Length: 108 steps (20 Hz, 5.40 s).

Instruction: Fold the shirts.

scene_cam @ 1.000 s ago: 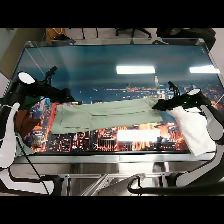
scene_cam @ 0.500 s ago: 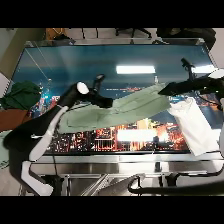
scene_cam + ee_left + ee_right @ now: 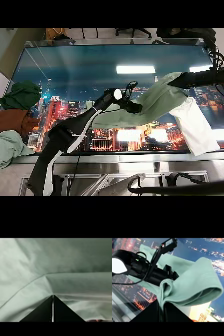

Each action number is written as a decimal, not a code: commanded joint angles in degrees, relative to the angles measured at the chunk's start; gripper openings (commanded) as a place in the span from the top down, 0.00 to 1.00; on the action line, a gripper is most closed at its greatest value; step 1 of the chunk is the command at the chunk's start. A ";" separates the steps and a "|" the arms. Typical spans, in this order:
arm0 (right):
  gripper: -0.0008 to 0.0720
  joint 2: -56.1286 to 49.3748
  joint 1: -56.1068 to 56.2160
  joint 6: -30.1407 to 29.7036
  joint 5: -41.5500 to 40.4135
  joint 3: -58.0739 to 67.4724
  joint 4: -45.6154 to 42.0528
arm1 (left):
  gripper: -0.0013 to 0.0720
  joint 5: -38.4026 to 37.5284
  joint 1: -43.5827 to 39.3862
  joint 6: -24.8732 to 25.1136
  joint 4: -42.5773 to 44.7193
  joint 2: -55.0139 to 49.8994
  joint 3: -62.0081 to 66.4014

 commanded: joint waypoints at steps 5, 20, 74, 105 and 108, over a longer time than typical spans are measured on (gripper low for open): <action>0.96 -3.85 1.81 0.50 0.33 -0.20 7.28 | 0.96 -20.37 13.07 4.72 -0.11 22.29 -2.14; 0.44 -34.47 64.17 -13.90 -71.06 -2.03 11.52 | 0.96 -18.56 46.90 14.08 -11.96 74.47 -37.81; 0.96 -0.26 -34.49 28.04 9.07 6.99 -14.43 | 0.96 -17.55 46.88 18.62 -11.91 80.67 -43.63; 0.96 3.82 7.93 28.87 -10.75 -15.28 -24.90 | 0.96 -20.20 42.38 17.84 -11.80 77.75 -48.22; 0.96 4.11 18.71 28.92 -15.87 -17.70 -24.87 | 0.96 -15.19 33.40 17.22 -9.70 74.73 -55.84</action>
